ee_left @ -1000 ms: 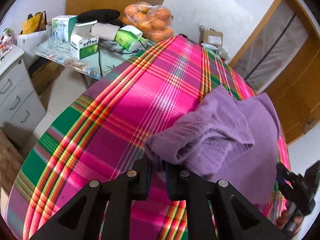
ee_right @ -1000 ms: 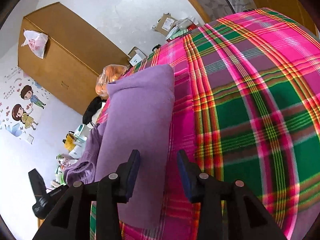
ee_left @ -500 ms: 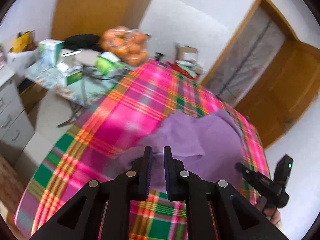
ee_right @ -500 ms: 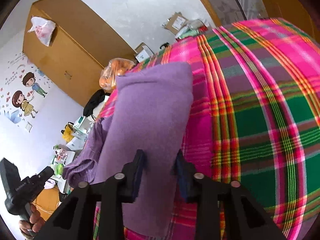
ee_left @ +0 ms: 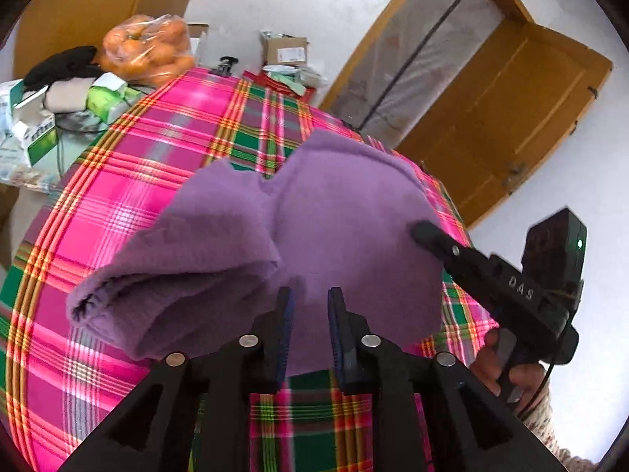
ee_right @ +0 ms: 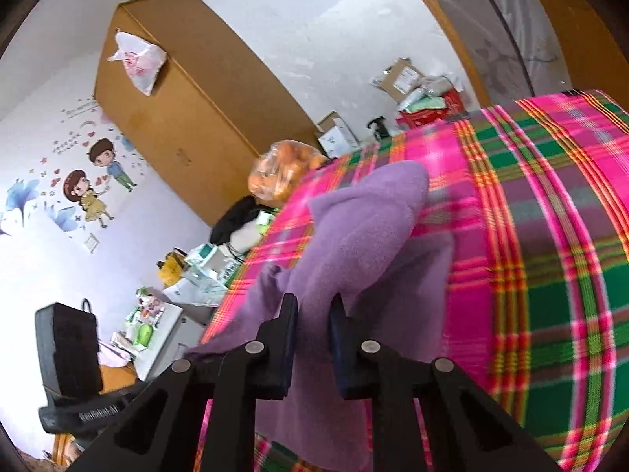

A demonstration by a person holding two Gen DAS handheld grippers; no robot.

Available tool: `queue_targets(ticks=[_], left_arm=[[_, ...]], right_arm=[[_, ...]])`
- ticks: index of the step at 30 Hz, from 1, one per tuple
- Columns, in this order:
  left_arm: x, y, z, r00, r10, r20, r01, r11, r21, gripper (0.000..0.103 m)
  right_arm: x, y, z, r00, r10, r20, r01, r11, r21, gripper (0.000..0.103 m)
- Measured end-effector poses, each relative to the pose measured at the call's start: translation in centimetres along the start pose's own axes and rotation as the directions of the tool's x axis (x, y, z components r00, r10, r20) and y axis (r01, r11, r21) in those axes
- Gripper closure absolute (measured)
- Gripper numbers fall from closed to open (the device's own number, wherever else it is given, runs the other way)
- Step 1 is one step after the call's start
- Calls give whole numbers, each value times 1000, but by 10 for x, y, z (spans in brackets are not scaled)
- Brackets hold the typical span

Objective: Fold clothes

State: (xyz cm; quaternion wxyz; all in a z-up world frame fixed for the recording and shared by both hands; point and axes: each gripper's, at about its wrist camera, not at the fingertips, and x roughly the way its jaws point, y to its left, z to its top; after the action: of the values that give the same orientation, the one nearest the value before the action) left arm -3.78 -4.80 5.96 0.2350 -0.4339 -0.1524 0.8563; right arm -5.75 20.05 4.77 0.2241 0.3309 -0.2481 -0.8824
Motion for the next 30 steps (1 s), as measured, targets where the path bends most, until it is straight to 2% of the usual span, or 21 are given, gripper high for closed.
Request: queue_targets(ticks=[3,14,19,30], left_arm=[[-3,-4,0,1000,-14,8,13,1000,27,78],[-12,3,4,999,-9,39,9,1000,7,78],[-15,13,4,999,1,44,0,1000,-28,78],[-16,34,3,998,46,48,-42,996,-82,78]], right_arm=[[5,12,4,999,38,1,-38,999,-26,87],[36,48,12,990,135,-33,-137,988,-77,87],[56,60,12,981,183,-63,-187,980,-66,87],[100,77,10,965,235,-119,-241,970,-34,87]])
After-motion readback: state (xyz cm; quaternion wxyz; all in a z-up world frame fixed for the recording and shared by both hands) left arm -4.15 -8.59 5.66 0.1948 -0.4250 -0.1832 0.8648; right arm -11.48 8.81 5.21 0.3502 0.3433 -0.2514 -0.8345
